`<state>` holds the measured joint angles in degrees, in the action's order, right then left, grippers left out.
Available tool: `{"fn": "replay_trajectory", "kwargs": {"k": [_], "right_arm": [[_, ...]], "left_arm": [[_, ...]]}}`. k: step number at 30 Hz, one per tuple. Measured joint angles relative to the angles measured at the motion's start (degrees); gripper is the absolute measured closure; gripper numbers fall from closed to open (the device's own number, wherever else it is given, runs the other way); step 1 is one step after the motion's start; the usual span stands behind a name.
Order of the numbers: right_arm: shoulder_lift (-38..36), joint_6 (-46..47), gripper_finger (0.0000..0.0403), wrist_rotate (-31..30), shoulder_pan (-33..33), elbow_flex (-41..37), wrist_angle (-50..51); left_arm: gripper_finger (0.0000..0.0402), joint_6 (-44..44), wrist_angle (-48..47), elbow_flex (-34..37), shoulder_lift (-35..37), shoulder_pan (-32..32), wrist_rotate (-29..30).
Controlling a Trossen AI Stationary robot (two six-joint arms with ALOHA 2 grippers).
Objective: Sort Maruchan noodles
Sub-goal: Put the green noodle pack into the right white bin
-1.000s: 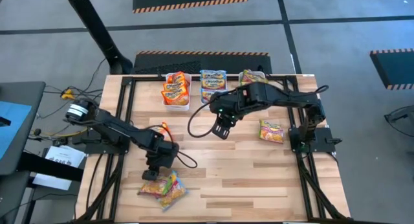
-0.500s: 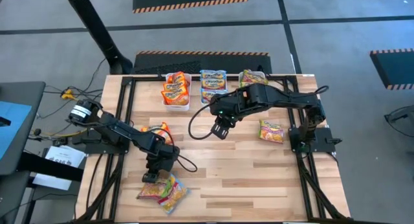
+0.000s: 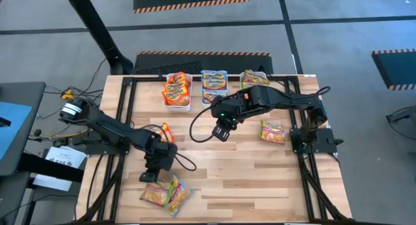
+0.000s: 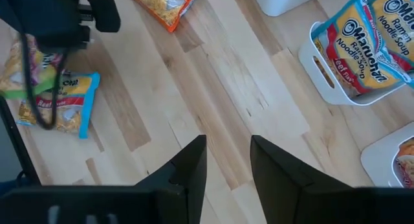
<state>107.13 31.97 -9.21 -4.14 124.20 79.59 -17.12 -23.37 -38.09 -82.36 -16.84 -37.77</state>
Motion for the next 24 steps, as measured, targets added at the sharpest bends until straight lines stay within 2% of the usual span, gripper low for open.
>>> {"fn": "replay_trajectory", "kwargs": {"k": [6,11,14,21,24], "right_arm": [[0.0,0.0,0.0262,0.3,0.0,0.0,0.0],[0.0,0.1,0.0262,2.5,0.2,0.0,0.0],[0.0,0.1,0.0262,3.9,0.6,0.0,0.0],[0.0,0.4,0.0262,5.0,0.6,0.0,0.1],[0.0,2.7,0.0262,7.6,0.3,0.0,0.2]], "left_arm": [[0.0401,-2.4,-0.3,0.0,6.1,0.2,0.2],[0.0401,-4.0,-0.3,0.0,9.3,0.3,3.7],[0.0401,-4.4,-0.3,0.0,10.3,1.3,5.3],[0.0401,-3.4,-0.1,0.0,10.5,6.0,5.2],[0.0401,-2.9,0.0,0.0,10.5,7.9,4.6]]}}
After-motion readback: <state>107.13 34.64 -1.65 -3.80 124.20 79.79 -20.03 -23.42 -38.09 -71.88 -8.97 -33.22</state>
